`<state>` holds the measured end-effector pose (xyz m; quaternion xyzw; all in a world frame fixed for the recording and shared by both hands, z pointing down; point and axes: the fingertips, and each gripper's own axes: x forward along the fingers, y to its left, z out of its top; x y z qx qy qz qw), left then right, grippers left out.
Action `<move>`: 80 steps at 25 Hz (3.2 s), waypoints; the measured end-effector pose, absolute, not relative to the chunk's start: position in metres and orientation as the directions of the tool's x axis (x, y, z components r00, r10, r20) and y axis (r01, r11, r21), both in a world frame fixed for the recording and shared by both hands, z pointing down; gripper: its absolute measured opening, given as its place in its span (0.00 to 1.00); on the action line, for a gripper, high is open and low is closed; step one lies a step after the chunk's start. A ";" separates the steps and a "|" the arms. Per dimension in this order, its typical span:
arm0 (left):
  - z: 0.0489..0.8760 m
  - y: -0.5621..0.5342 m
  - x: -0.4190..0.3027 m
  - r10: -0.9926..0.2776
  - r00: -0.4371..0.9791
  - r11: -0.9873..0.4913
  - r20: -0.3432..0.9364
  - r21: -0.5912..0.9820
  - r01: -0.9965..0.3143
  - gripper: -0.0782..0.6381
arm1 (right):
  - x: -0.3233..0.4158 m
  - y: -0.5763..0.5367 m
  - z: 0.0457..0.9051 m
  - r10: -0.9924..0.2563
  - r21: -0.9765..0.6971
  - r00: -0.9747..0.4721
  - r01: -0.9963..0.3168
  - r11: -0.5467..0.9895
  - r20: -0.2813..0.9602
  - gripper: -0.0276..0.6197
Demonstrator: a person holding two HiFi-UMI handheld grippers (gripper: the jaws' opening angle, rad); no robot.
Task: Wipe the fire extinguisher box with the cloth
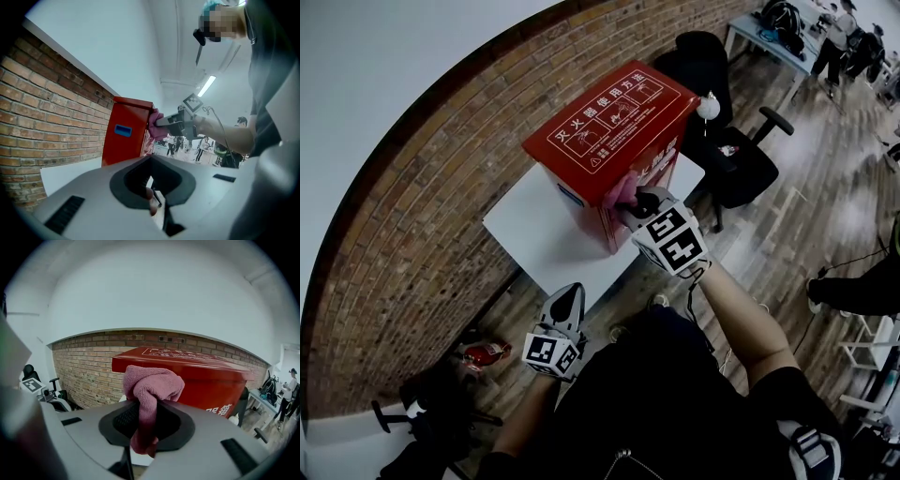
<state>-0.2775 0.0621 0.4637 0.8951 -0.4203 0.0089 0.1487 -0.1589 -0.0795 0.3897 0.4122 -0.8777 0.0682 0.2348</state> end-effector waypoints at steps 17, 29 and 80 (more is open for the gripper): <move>0.474 0.075 -0.288 -0.762 0.631 -0.583 0.148 0.267 -0.767 0.14 | -0.191 -0.060 0.397 -0.683 0.091 -0.569 -0.734 0.673 0.458 0.17; 0.467 0.047 -0.264 -0.786 0.599 -0.555 0.153 0.252 -0.792 0.14 | -0.186 -0.066 0.436 -0.667 0.041 -0.596 -0.731 0.681 0.447 0.17; 0.502 0.040 -0.279 -0.785 0.561 -0.509 0.263 0.242 -0.826 0.14 | -0.191 -0.063 0.592 -0.615 -0.021 -0.601 -0.724 0.690 0.511 0.17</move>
